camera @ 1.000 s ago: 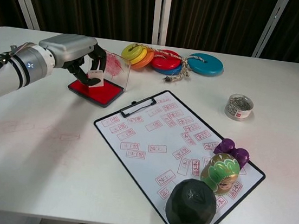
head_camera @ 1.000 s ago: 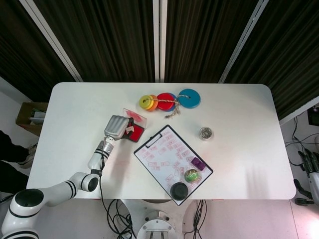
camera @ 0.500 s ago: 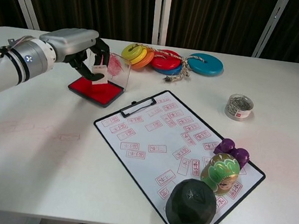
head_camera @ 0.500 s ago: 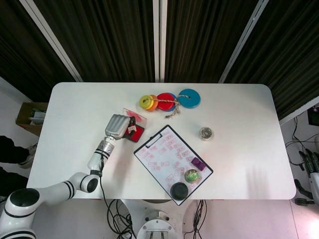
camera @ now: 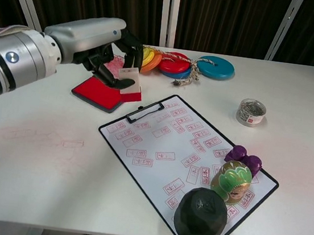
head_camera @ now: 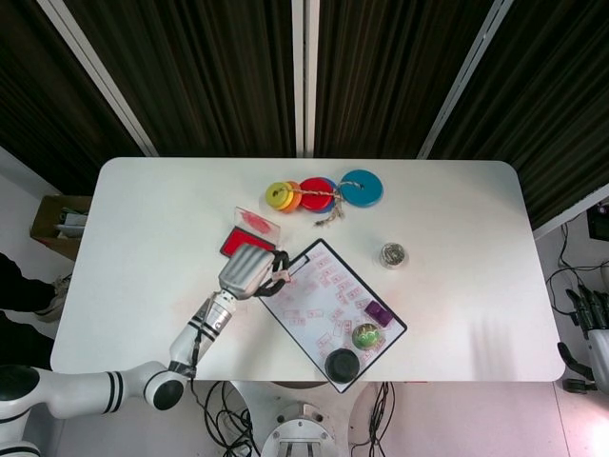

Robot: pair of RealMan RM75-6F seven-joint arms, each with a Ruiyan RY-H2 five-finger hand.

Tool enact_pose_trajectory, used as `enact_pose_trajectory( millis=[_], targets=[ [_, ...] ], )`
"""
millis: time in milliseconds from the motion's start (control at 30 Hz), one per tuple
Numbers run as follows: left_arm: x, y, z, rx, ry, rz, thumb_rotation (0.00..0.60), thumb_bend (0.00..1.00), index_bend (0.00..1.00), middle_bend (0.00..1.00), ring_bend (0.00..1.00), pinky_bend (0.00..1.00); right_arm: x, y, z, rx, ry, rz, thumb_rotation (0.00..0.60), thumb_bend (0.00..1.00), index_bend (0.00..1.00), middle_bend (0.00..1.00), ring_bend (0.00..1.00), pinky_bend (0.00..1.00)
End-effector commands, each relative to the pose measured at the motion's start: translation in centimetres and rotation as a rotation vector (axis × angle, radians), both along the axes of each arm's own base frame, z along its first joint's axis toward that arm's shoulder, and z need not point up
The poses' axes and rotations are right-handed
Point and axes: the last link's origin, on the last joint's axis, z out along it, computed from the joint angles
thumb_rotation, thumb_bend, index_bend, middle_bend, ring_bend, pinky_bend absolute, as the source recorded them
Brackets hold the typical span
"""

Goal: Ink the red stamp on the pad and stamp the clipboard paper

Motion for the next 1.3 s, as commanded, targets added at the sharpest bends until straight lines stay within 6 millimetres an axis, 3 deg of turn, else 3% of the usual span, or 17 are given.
enact_pose_trajectory(
  millis=[33,200,433,1300],
  targets=[
    [1.7,-1.7,-1.8,-0.027,0.012,-0.070,0.600,0.52,0.66,0.67,1.00,1.00,-0.1,0.1,0.1,-0.002,0.000,-0.002,0.600,0.24,0.00,0.00,0.00,0.00],
    [2.7,-2.2,-4.4,-0.041,0.046,-0.106,0.600,0.52,0.66,0.67,1.00,1.00,-0.3,0.5,0.5,-0.009,-0.003,-0.007,0.600,0.24,0.00,0.00,0.00,0.00],
    [2.7,-2.0,-6.9,-0.042,0.103,-0.111,0.600,0.52,0.66,0.67,1.00,1.00,-0.7,0.5,0.8,-0.013,-0.005,-0.013,0.600,0.24,0.00,0.00,0.00,0.00],
    [1.5,-1.6,-8.0,-0.053,0.159,-0.130,0.600,0.52,0.66,0.68,1.00,1.00,-0.7,0.4,0.8,-0.012,-0.001,-0.015,0.600,0.24,0.00,0.00,0.00,0.00]
  ],
)
